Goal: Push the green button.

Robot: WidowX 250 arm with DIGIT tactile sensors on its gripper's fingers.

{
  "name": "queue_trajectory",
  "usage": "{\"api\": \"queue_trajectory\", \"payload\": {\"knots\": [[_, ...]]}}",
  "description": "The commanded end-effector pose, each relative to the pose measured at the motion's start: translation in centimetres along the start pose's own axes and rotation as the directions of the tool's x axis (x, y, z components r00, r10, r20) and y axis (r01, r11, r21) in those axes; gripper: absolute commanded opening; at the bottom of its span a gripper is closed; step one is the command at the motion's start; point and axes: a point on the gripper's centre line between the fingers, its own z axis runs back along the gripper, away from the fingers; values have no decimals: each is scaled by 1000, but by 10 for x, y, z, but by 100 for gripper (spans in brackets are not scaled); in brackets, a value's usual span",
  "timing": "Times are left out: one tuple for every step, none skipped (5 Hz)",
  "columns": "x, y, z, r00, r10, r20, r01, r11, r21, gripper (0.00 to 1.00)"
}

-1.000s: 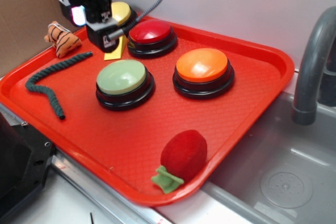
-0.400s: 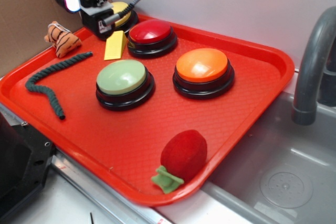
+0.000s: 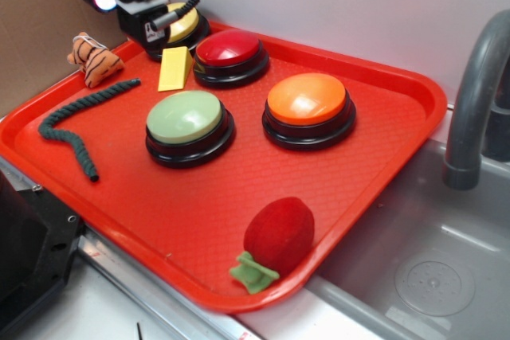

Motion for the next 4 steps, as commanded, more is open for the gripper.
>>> {"api": "queue_trajectory", "payload": {"knots": [[2, -2, 17, 998, 14, 65, -13, 1000, -17, 100], [1, -2, 16, 998, 23, 59, -23, 1000, -13, 100], [0, -3, 18, 997, 25, 68, -26, 1000, 0, 100], [-2, -6, 19, 995, 46, 89, -45, 999, -6, 100]]}}
